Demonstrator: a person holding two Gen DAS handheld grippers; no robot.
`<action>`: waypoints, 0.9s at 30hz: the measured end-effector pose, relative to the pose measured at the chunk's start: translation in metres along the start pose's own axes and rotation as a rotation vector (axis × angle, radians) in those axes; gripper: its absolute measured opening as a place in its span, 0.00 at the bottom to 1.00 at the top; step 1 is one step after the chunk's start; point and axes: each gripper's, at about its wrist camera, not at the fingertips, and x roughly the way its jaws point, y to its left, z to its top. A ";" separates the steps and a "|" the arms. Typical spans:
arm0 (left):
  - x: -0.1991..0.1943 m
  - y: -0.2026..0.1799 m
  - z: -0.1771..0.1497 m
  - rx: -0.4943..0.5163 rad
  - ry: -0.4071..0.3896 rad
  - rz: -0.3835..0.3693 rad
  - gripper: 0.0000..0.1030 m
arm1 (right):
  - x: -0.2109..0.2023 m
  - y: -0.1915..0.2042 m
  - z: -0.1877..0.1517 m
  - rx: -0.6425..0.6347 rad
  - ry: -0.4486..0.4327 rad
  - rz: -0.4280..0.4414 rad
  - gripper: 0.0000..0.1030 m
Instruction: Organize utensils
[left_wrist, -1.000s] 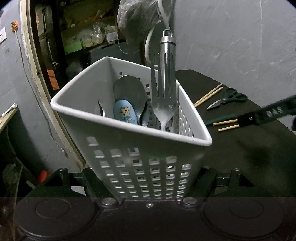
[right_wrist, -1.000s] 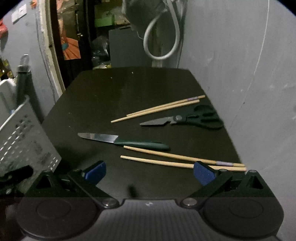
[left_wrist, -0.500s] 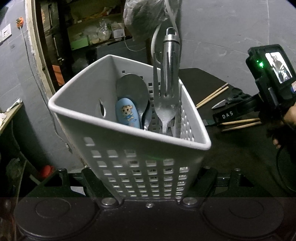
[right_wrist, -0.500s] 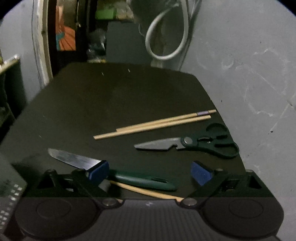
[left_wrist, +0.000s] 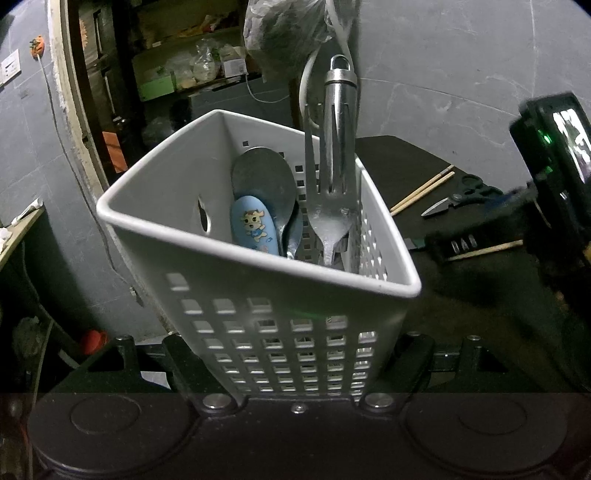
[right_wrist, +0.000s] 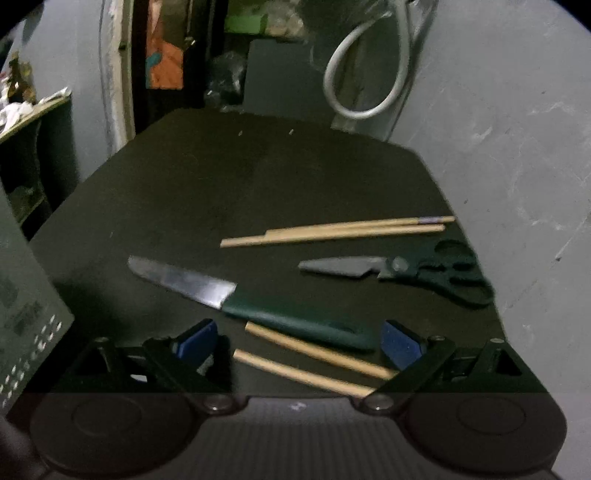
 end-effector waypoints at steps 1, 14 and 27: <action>0.000 0.000 0.000 0.001 -0.001 -0.001 0.77 | 0.001 0.000 0.004 0.010 -0.015 -0.023 0.95; 0.002 0.006 0.001 0.013 -0.005 -0.025 0.77 | 0.018 0.020 0.003 -0.171 -0.032 0.050 0.94; 0.006 0.012 0.000 0.025 -0.015 -0.043 0.77 | -0.032 0.024 -0.049 -0.349 -0.068 0.084 0.96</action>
